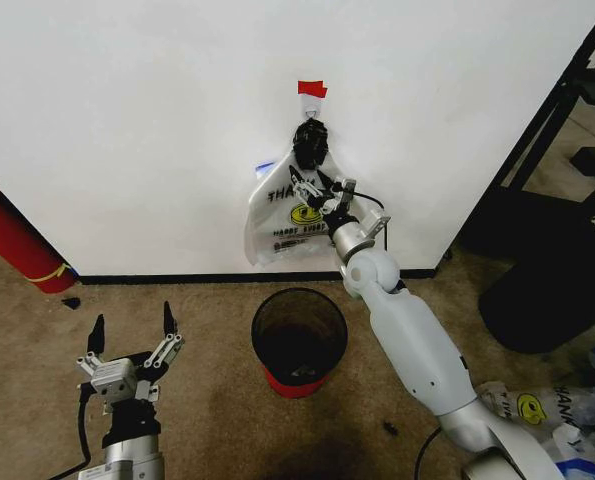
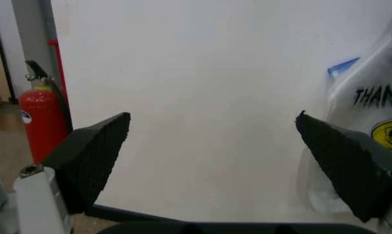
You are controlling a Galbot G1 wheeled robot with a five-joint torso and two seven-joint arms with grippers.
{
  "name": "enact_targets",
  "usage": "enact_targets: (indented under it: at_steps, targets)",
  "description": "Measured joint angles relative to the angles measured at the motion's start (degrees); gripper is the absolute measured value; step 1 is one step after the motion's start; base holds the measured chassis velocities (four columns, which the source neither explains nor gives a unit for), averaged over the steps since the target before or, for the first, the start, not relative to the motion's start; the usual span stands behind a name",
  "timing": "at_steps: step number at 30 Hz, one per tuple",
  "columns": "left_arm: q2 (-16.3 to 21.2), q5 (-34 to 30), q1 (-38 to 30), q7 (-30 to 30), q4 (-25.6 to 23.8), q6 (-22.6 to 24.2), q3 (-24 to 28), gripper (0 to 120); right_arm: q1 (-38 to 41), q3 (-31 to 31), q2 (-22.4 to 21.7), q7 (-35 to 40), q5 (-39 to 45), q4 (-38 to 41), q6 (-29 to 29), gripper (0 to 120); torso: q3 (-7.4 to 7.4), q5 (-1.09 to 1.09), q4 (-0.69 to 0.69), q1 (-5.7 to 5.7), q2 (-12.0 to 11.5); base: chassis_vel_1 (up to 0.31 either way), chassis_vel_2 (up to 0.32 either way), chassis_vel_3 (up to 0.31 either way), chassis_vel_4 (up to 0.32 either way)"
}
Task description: Pick up the garbage bag from the wall and place it over the trash bin.
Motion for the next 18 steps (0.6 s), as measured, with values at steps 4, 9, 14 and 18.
enact_targets:
  at_steps: [4, 9, 14, 18]
  targets:
    - [0.2, -0.15, -0.1, 0.01, 0.06, 0.0, 0.06, 100, 0.38, 0.09, 0.28, 0.67, 0.52, -0.04, -0.39, 54, 0.0, 0.0, 0.0, 0.0, 0.0, 0.0, 0.0, 0.0, 0.0]
    - [0.41, -0.2, -0.11, 0.01, 0.07, 0.0, 0.15, 100, 0.49, 0.48, 0.27, 1.4, 1.48, 0.15, -0.69, 38, 0.0, 0.01, 0.0, 0.0, 0.0, 0.0, 0.0, 0.0, 0.0]
    - [0.51, -0.18, -0.12, 0.04, 0.07, 0.01, 0.43, 100, 0.22, 0.72, -0.09, 1.83, 1.48, 1.14, -0.81, 19, 0.0, 0.01, 0.0, 0.0, 0.0, 0.0, 0.0, 0.0, 0.0]
    - [0.6, -0.17, -0.19, 0.07, 0.03, 0.05, 0.56, 100, 0.17, 0.89, -0.09, 2.15, 1.36, 1.4, -0.85, 5, 0.0, 0.01, 0.0, 0.0, 0.0, 0.0, 0.0, 0.0, 0.0]
